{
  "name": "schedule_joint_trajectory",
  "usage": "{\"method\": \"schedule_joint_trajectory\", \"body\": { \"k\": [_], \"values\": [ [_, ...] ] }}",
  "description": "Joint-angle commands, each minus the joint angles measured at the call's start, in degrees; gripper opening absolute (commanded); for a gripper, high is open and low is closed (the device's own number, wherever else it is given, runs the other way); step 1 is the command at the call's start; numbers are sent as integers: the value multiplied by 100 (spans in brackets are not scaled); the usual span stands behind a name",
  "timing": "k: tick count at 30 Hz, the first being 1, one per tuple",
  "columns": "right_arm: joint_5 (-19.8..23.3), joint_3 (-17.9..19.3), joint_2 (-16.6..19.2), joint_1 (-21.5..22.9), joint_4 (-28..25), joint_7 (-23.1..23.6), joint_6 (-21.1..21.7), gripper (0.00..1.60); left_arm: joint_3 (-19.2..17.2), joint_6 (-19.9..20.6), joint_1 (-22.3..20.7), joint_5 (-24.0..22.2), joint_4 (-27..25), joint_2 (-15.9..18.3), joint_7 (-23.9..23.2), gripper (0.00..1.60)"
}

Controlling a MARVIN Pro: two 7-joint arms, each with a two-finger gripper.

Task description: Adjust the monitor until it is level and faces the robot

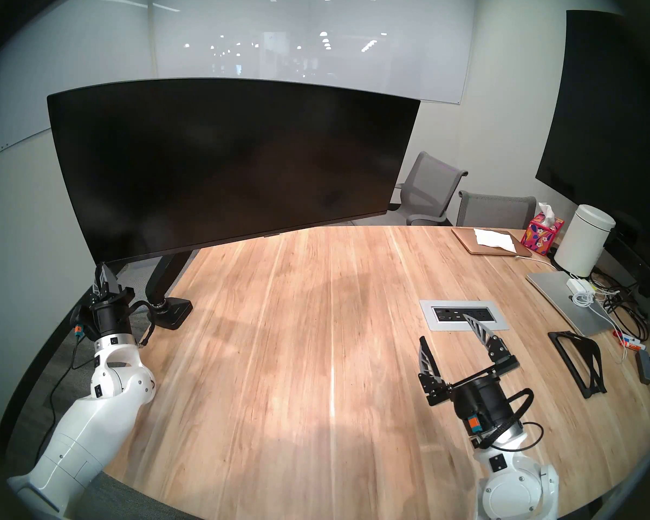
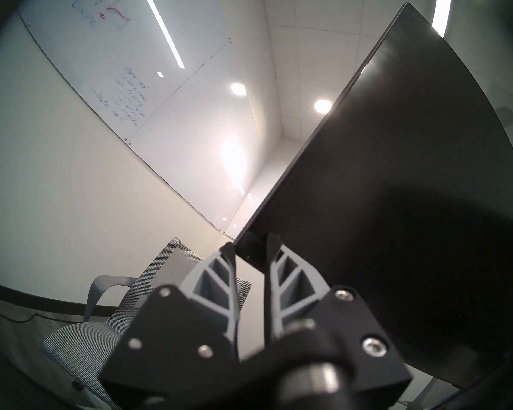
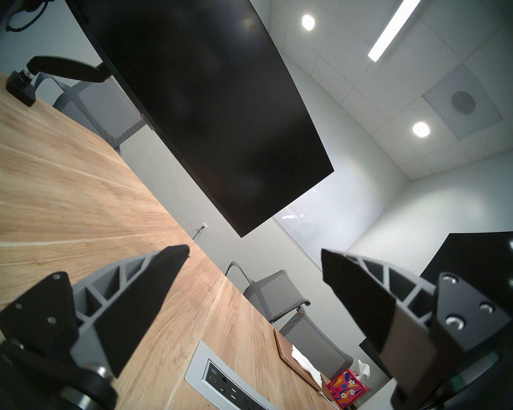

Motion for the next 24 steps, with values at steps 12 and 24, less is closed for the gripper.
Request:
{"method": "schedule_joint_trajectory", "body": {
  "k": [12,24],
  "values": [
    [37,-2,-11,10,-121,-16,-7,160,227,134,-475,89,285,-82,22,0],
    [37,-2,-11,10,-120,-17,-8,160,303,167,-783,95,579,-109,73,0]
  ]
}}
